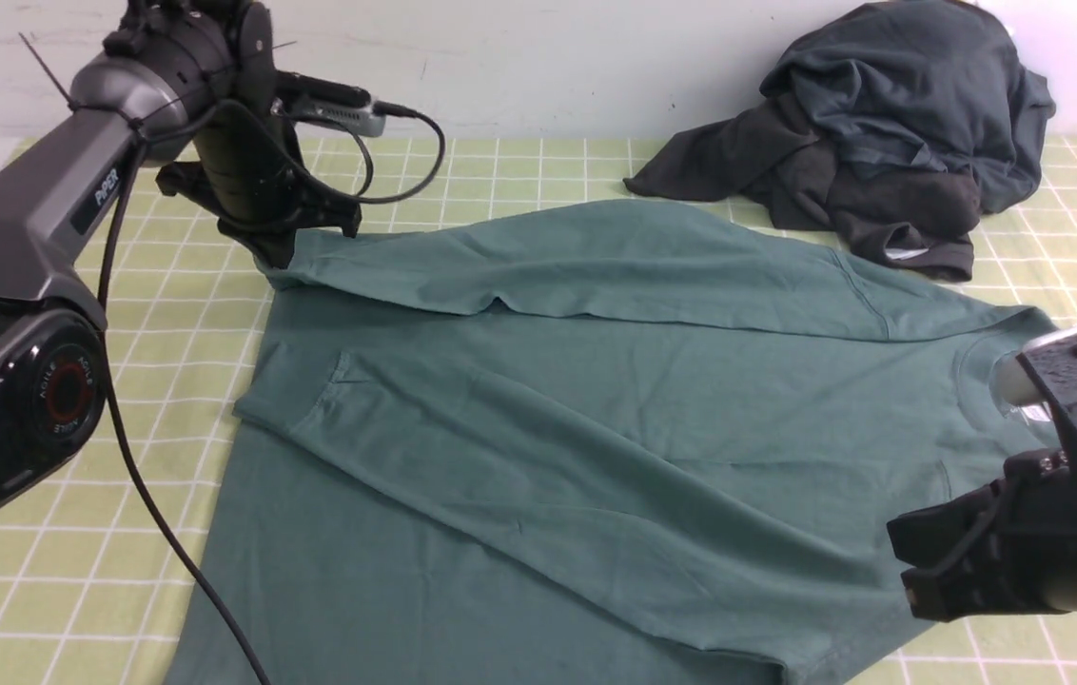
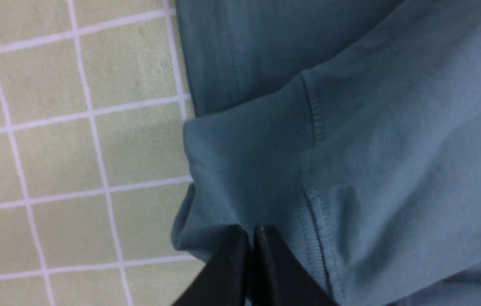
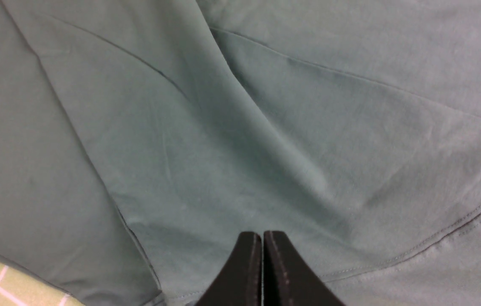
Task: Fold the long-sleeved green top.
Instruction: Use the left arm to drag and drop the cuff onto the cuff closest to the left arm, then use both arms simultaneously to clamp the lower edge of the clothing fabric
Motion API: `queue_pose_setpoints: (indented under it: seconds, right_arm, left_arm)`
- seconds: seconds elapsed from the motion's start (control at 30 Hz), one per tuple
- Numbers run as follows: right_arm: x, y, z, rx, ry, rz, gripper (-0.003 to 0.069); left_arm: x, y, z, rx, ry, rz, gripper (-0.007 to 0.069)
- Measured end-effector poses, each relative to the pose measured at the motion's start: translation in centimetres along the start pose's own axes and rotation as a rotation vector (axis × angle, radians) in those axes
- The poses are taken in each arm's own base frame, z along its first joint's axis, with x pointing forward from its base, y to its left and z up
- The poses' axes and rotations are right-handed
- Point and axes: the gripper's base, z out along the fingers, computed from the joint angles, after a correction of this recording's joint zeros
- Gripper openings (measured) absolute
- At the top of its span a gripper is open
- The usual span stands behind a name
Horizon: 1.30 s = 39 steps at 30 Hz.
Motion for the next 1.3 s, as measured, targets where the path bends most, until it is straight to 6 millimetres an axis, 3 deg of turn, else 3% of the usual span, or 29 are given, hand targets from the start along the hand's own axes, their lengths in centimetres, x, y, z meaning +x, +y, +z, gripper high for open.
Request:
queue_pose_setpoints:
  seconds: [0.1,0.13,0.17,0.23,0.33,0.4,0.43,0.5,0.53,0.63,0.77,1.03,1.13,1.3]
  right_arm:
    - [0.0,0.0,0.0,0.0,0.001,-0.003,-0.0001]
    - [0.0,0.0,0.0,-0.002,0.005,-0.003,-0.0001]
    - [0.1,0.0,0.0,-0.003,0.006,-0.003,-0.0001]
    - [0.2,0.1,0.0,-0.01,0.022,-0.003,-0.0001]
    - [0.3,0.1,0.0,-0.015,0.031,-0.003,-0.0001]
    - [0.1,0.3,-0.4,-0.02,0.024,-0.007,-0.0001]
    - [0.0,0.3,-0.4,-0.02,0.021,-0.008,-0.0001]
    - [-0.4,0.4,-0.9,-0.023,0.004,-0.012,-0.0001]
    - [-0.4,0.4,-0.9,-0.023,0.003,-0.012,-0.0001]
    - [-0.6,0.4,-1.0,-0.026,0.001,-0.014,-0.0001]
    - [-0.5,0.4,-1.0,-0.025,0.006,-0.02,-0.0001]
    - [-0.5,0.4,-1.0,-0.024,0.009,-0.027,-0.0001]
    - [-0.4,0.4,-1.0,-0.027,0.015,-0.028,-0.0001]
    - [-0.3,0.5,-1.0,-0.034,0.031,-0.031,-0.0001]
  left_arm:
    - [-0.3,-0.7,-2.1,-0.007,-0.034,0.034,-0.0002]
    - [-0.4,-1.1,-4.5,-0.008,-0.072,0.045,-0.0002]
    - [-0.4,-1.1,-4.8,-0.009,-0.074,0.048,-0.0002]
    - [0.1,-2.1,-9.5,-0.006,-0.136,0.071,-0.0002]
    - [1.5,-3.0,-12.6,0.005,-0.148,0.095,-0.0002]
    - [4.0,-3.7,-13.7,0.018,-0.095,0.117,-0.0002]
    - [4.4,-3.8,-13.3,0.019,-0.074,0.121,-0.0002]
    - [7.2,-4.4,-12.1,0.028,0.032,0.125,-0.0002]
    - [7.4,-4.4,-12.1,0.028,0.039,0.123,-0.0002]
    - [10.8,-5.0,-8.5,0.03,0.187,0.147,-0.0002]
    - [12.5,-5.4,-6.4,0.039,0.233,0.158,0.0001]
    - [13.6,-5.5,-7.8,0.057,0.271,0.124,0.0096]
    - [15.5,-6.5,-9.4,0.095,0.271,0.142,0.0172]
    - [20.8,-8.4,-9.4,0.125,0.383,0.246,0.0272]
